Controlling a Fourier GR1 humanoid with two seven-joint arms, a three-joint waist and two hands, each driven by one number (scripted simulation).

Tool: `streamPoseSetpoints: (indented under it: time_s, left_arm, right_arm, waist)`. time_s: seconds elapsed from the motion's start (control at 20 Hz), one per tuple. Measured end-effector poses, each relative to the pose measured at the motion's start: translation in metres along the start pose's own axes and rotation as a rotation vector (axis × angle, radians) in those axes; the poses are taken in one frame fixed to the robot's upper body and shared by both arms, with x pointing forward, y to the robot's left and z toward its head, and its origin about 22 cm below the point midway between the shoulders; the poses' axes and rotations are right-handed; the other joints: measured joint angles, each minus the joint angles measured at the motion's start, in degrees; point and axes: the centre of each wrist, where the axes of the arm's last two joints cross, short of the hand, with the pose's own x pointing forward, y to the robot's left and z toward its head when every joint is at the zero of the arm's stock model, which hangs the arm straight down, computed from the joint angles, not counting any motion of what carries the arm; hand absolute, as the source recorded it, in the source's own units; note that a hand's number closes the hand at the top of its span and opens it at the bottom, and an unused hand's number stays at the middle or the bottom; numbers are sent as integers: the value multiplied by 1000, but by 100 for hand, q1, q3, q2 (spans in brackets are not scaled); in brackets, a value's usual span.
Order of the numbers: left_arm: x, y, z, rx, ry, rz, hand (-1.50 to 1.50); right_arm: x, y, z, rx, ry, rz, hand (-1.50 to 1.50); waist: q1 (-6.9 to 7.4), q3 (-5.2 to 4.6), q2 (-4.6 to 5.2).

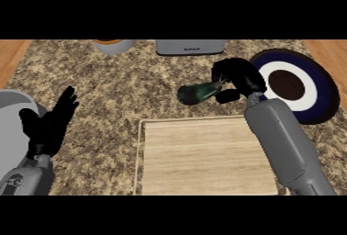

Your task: Pick the eggplant from the tray and place it in the plate

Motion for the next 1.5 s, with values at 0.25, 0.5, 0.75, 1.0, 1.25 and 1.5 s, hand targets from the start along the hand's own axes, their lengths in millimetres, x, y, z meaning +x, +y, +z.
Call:
streamPoseSetpoints:
  time_s: [0.25,0.5,0.75,1.0,1.25,1.5]
  left_arm:
    - [1,-3,0,-11,-8,4,0]
    - [-1,-9,3,-26,-15,-1,0]
    - [10,-9,1,-34,-19,-4,0]
    - [16,-14,-2,-38,-25,-9,0]
    - [13,-17,0,-35,-27,-9,0]
    - [10,-18,0,-46,-28,-1,0]
  right_arm:
    - [6,-46,-3,-452,227,-16,150]
    - [5,-65,-1,-727,425,-61,150]
    - [-24,-78,12,-842,552,-147,150]
    - [-66,-93,24,-897,644,-177,150]
    - [-114,-96,44,-904,705,-182,150]
    - [-162,-86,61,-816,768,-155,150]
  waist:
    - [73,-13,11]
    - [174,-13,43]
    - [225,-9,62]
    - [261,-8,78]
    - [277,-7,84]
    - [312,-5,98]
